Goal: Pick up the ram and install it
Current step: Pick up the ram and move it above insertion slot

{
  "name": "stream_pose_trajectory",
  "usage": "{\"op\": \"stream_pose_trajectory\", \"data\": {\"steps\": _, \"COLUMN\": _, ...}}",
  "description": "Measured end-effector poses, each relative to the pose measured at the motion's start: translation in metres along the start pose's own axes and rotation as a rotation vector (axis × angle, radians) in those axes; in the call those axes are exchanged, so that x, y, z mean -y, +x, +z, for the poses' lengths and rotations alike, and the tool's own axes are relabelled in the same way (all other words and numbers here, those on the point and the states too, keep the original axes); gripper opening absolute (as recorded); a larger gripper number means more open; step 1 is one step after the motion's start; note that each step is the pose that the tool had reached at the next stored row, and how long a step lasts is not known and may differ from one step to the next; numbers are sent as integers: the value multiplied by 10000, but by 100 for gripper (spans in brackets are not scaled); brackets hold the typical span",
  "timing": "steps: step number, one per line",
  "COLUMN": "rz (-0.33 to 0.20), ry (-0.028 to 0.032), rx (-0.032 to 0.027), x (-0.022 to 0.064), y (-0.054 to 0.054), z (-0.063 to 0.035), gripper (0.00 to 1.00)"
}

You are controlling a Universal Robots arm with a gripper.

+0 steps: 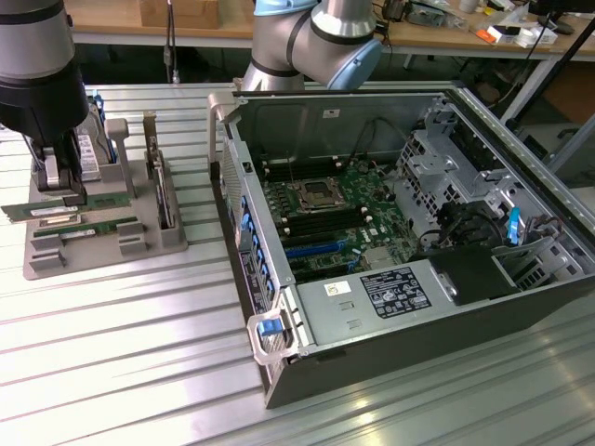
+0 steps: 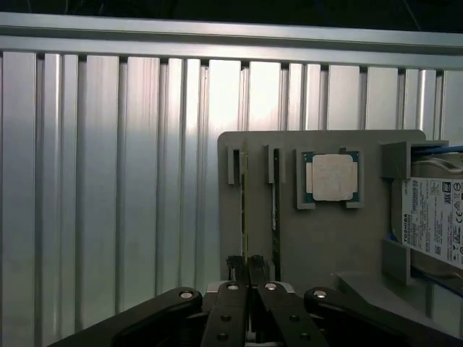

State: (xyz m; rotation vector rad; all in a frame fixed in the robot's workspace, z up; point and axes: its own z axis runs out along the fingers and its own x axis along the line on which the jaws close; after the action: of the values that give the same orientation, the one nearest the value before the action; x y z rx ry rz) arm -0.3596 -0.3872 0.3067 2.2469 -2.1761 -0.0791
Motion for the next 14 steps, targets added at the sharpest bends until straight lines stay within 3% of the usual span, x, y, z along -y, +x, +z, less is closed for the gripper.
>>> {"op": "stream_pose_trajectory", "data": {"steps": 4, "rz": -1, "ry": 0, "rx": 3, "x": -10, "y": -6, "z": -219, "gripper": 12}}
{"op": "stream_pose_trajectory", "data": {"steps": 5, "rz": -1, "ry": -1, "rx": 2, "x": -15, "y": -10, "z": -351, "gripper": 12}}
{"op": "stream_pose_trajectory", "data": {"steps": 8, "rz": -1, "ry": 0, "rx": 3, "x": -22, "y": -14, "z": -512, "gripper": 12}}
{"op": "stream_pose_trajectory", "data": {"steps": 12, "rz": 0, "ry": -1, "rx": 4, "x": -40, "y": -25, "z": -892, "gripper": 12}}
{"op": "stream_pose_trajectory", "data": {"steps": 14, "rz": -1, "ry": 2, "rx": 10, "x": -41, "y": -25, "z": -910, "gripper": 12}}
